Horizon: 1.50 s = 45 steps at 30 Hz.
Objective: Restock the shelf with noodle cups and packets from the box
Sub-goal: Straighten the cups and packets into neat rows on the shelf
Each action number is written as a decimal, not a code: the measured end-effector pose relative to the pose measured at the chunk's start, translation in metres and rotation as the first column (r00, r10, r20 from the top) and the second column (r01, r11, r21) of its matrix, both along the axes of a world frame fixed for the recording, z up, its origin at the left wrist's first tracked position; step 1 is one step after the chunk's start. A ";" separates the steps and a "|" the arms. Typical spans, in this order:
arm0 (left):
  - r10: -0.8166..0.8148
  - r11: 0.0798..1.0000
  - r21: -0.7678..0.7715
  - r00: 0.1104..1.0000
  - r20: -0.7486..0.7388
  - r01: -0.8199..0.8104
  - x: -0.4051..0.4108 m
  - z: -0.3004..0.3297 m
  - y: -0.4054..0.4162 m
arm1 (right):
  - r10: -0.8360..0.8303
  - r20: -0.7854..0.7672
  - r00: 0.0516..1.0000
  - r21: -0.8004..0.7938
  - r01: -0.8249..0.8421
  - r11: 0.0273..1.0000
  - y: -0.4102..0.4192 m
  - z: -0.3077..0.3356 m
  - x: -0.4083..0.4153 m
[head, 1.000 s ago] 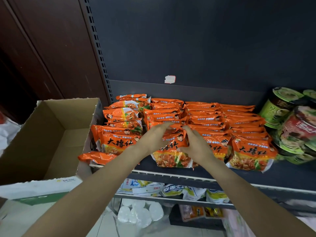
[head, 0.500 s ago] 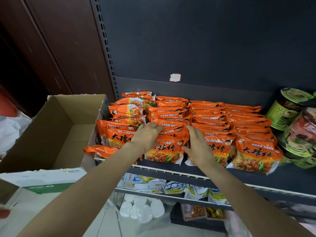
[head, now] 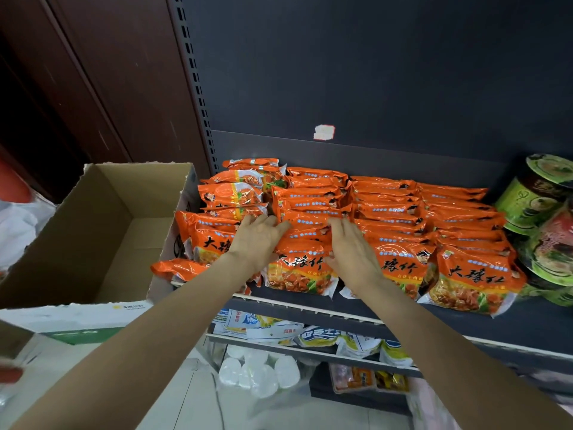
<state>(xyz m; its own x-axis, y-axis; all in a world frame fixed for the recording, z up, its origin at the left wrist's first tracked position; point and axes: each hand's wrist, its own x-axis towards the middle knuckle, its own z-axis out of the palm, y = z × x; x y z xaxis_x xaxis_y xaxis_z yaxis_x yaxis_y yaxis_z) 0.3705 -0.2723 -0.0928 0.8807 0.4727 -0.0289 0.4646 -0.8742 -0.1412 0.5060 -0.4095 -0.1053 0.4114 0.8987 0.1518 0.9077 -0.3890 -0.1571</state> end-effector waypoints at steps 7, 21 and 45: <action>0.055 0.998 -0.037 0.997 -0.055 -0.058 0.003 -0.003 0.003 | -0.028 0.178 0.984 -0.132 0.052 0.990 -0.001 0.000 0.006; 0.000 1.000 0.031 0.981 0.193 -0.006 0.015 -0.020 0.007 | 0.025 0.390 0.921 -0.183 0.051 0.982 0.022 -0.018 0.008; 0.600 0.434 -0.893 0.778 0.188 -0.119 0.072 0.019 0.063 | -0.127 -0.338 0.933 -0.111 0.094 0.989 0.041 0.026 0.055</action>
